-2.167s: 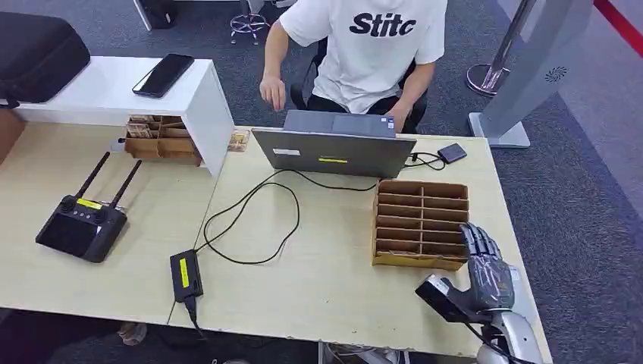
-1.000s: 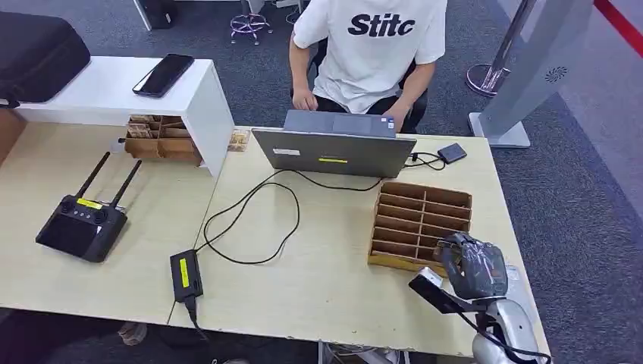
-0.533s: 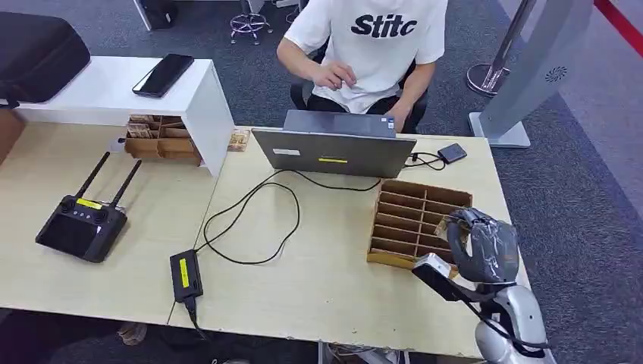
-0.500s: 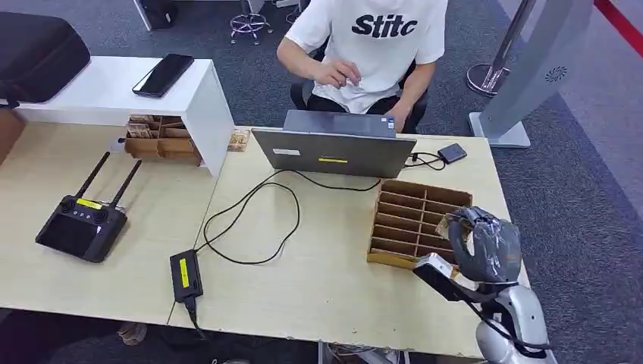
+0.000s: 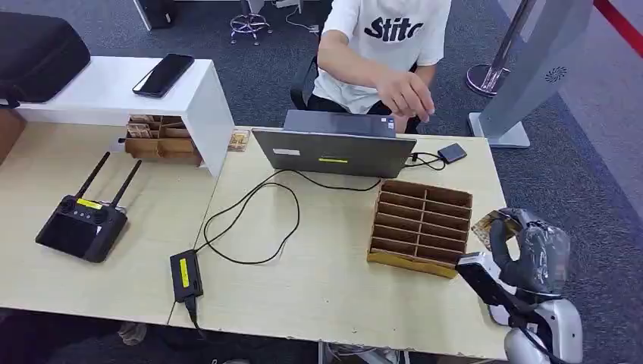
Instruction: Pass the card to the sensor for recognition and then transmit it.
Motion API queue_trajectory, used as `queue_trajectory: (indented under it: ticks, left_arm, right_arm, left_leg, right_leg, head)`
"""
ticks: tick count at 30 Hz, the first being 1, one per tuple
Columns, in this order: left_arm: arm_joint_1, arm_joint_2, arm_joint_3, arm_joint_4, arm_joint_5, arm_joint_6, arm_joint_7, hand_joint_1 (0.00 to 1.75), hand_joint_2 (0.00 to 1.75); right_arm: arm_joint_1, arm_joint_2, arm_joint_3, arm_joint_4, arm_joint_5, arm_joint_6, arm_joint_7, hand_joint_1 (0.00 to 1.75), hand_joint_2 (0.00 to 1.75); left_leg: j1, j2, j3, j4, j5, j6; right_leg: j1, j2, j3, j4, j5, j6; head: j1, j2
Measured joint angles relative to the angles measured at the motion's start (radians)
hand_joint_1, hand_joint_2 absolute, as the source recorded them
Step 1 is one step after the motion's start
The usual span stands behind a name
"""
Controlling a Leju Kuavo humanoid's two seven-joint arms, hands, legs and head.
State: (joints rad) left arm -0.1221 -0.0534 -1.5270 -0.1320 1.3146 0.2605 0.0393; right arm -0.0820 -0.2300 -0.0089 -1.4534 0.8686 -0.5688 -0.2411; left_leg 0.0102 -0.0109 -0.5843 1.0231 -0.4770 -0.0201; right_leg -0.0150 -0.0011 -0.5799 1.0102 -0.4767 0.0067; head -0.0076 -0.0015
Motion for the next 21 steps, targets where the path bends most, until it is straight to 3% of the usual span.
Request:
queue_trajectory:
  ticks: [5, 12, 18, 21]
  left_arm:
    - [0.000, 0.000, 0.000, 0.000, 0.002, 0.000, 0.000, 0.00, 0.00]
    - [0.000, 0.000, 0.000, 0.000, 0.002, 0.000, 0.000, 0.00, 0.00]
    - [0.000, 0.001, 0.000, 0.000, -0.009, -0.003, 0.000, 0.00, 0.00]
    - [-0.001, 0.002, 0.000, 0.000, -0.038, -0.007, 0.000, 0.00, 0.00]
  right_arm:
    - [0.008, 0.000, -0.063, 0.039, -0.025, 0.007, -0.026, 1.61, 1.75]
    - [0.013, 0.000, -0.088, 0.063, -0.026, 0.013, -0.032, 1.62, 1.75]
    - [-0.005, 0.000, -0.087, 0.064, -0.004, 0.022, -0.054, 1.68, 1.75]
    - [-0.081, -0.006, -0.054, 0.064, 0.015, 0.064, -0.047, 1.68, 1.75]
  left_leg:
    - [0.000, 0.000, 0.000, 0.000, 0.000, 0.000]
    - [0.000, 0.000, 0.000, 0.000, 0.000, 0.000]
    - [0.000, 0.000, -0.001, 0.000, 0.000, 0.000]
    - [0.000, 0.003, -0.001, 0.000, 0.000, 0.000]
  right_leg:
    - [0.000, 0.000, 0.000, 0.000, 0.000, 0.000]
    - [0.000, 0.000, 0.000, 0.000, 0.000, 0.000]
    - [0.000, 0.000, 0.000, 0.000, 0.000, 0.000]
    - [0.000, 0.002, 0.000, 0.001, 0.001, 0.000]
  head:
    - [0.000, 0.000]
    - [0.000, 0.000]
    - [0.000, 0.000]
    - [0.000, 0.000]
